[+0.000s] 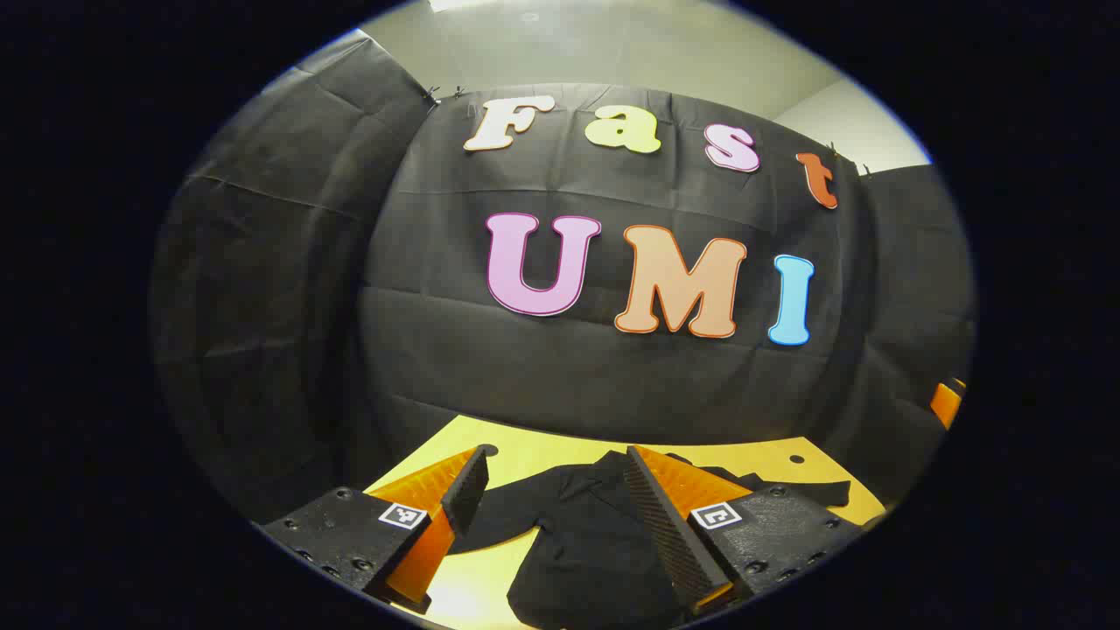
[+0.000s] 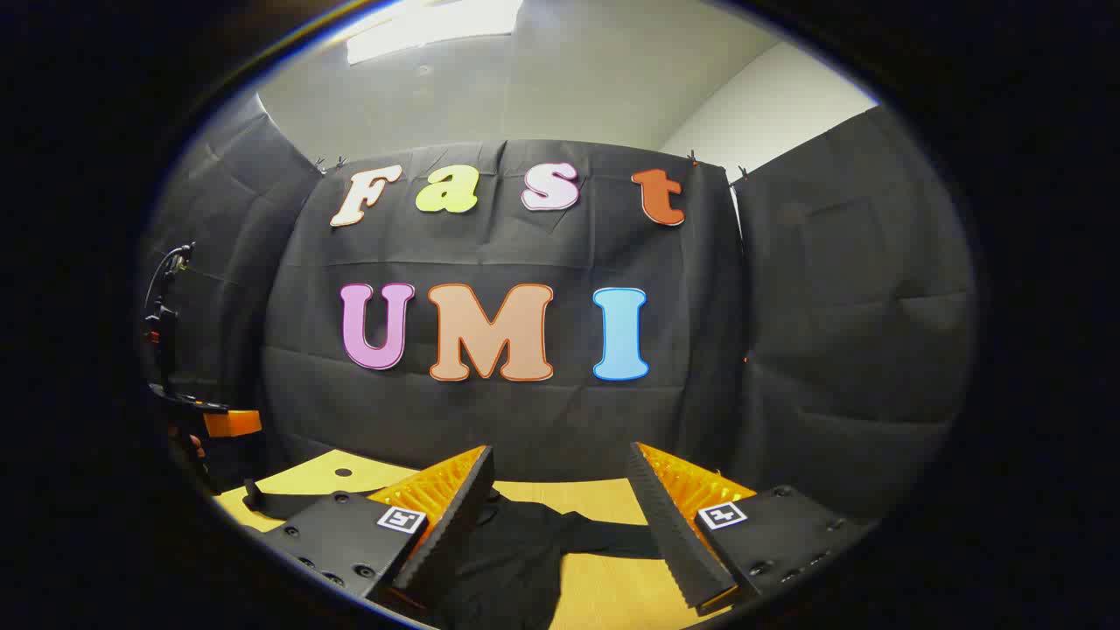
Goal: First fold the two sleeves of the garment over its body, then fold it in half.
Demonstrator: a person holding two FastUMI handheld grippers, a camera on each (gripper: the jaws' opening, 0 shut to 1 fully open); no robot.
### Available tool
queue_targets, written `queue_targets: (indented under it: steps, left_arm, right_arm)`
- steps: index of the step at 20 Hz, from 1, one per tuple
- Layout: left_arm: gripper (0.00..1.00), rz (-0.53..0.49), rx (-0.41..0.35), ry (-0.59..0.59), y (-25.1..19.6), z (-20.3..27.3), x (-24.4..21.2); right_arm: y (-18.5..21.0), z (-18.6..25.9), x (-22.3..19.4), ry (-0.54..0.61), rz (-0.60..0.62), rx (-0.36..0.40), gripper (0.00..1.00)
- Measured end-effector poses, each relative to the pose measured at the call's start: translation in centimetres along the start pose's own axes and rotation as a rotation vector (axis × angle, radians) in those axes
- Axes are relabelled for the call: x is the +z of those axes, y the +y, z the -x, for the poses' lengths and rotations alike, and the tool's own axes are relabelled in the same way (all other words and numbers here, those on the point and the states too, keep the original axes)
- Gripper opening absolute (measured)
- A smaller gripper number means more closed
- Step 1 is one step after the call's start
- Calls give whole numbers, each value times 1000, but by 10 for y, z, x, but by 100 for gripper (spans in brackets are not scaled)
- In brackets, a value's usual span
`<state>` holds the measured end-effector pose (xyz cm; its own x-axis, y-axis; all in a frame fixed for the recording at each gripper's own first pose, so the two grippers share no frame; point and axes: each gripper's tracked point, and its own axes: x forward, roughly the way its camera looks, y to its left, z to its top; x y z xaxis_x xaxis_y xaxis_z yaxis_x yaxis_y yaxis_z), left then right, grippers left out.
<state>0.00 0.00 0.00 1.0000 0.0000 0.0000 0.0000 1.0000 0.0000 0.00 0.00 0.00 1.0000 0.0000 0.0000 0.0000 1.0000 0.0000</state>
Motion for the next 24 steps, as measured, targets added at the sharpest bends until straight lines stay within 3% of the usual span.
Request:
queue_targets:
  steps: [24]
  left_arm:
    - [92, -53, 42, -60, 5, 24, 21]
  right_arm:
    - [3, -17, -18, 51, -43, 88, 96]
